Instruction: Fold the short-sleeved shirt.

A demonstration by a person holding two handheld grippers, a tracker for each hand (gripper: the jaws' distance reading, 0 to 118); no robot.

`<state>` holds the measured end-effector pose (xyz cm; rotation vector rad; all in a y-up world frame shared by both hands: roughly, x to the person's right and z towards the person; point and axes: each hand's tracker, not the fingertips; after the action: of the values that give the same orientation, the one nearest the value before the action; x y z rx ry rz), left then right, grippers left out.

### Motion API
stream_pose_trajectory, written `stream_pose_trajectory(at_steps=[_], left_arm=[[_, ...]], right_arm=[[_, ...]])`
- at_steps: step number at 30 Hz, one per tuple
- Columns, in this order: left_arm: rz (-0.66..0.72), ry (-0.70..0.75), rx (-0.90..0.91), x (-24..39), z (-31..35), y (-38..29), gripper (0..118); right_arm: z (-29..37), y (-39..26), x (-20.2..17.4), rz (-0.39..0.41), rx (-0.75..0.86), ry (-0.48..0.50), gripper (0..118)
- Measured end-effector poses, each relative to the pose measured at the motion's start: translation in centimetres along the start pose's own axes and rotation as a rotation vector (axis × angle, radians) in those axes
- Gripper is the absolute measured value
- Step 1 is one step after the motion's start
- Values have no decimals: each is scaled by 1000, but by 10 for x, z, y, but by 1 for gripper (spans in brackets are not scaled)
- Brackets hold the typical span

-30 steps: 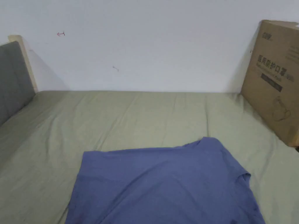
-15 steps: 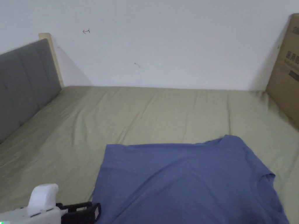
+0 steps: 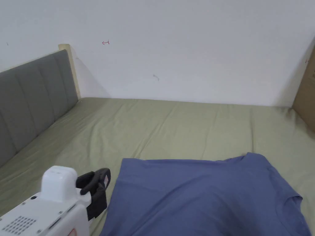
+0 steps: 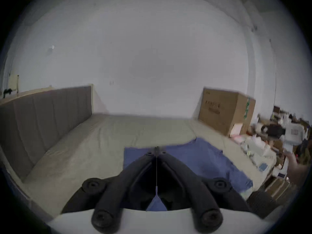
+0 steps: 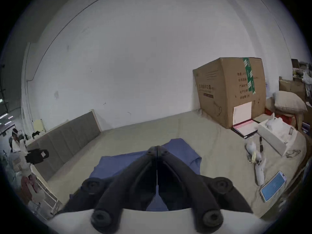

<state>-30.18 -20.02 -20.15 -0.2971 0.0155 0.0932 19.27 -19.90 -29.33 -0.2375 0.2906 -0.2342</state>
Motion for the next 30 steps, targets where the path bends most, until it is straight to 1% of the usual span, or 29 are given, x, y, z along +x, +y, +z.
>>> stream_pose_trajectory(at_steps=[1,2,4,5,6,7,8,9,10,11,12,13,14,17,18,19,20,21,22,23,24,25,26,27,29,30], left_arm=[[2,8,-100,-4,-10,2,0],[25,11,-262,-10,-24,1,0],[131,-10,-608,-25,-54,-15,0],[183,2,-763,-35,-68,-29,0],[204,18,-849,-43,-75,-47,0],[196,13,-887,-47,-77,-60,0],[147,26,-864,-53,-83,-73,1],[148,52,-874,-58,-85,-84,11],[174,76,-865,-63,-87,-92,40],[194,81,-836,-67,-86,-101,96],[234,97,-809,-71,-83,-110,115],[240,111,-777,-74,-81,-111,117],[235,107,-765,-77,-82,-114,115],[232,109,-820,-77,-91,-131,114],[219,105,-856,-78,-95,-138,108],[207,114,-890,-77,-98,-143,92],[189,117,-911,-78,-102,-149,67],[155,121,-918,-74,-103,-155,66],[111,145,-886,-71,-98,-155,66],[99,144,-832,-66,-93,-153,60],[104,131,-837,-67,-92,-153,52],[107,120,-830,-66,-90,-152,40],[124,101,-810,-66,-87,-151,18],[170,73,-794,-65,-84,-150,5],[192,86,-764,-63,-76,-144,4],[265,20,-734,-61,-71,-143,4]], right_arm=[[-2,0,1,7,-8,4,0],[-2,-1,1,14,-29,11,0],[-3,-7,1,17,-72,12,0],[-6,-11,4,13,-97,18,0],[-6,-15,4,12,-114,20,0],[-7,-19,5,12,-130,23,0],[-8,-22,6,11,-149,24,0],[-9,-25,7,9,-165,23,0],[-9,-27,8,4,-178,21,0],[-8,-29,9,-5,-192,19,0],[-7,-30,11,-17,-202,23,0],[-7,-32,13,-24,-208,24,0],[-5,-33,14,-26,-211,20,0],[-3,-37,20,-36,-222,-2,0],[-3,-38,22,-49,-226,-9,0],[-3,-39,24,-66,-230,-15,0],[-3,-40,27,-85,-235,-19,0],[-1,-41,29,-99,-238,-23,0],[0,-42,31,-109,-241,-28,0],[2,-43,33,-119,-244,-35,0],[4,-45,35,-119,-244,-39,0],[7,-46,37,-120,-245,-42,0],[8,-48,39,-118,-249,-47,0],[9,-49,43,-114,-257,-51,0],[6,-56,56,-112,-282,-63,0],[5,-58,60,-116,-300,-77,0]])
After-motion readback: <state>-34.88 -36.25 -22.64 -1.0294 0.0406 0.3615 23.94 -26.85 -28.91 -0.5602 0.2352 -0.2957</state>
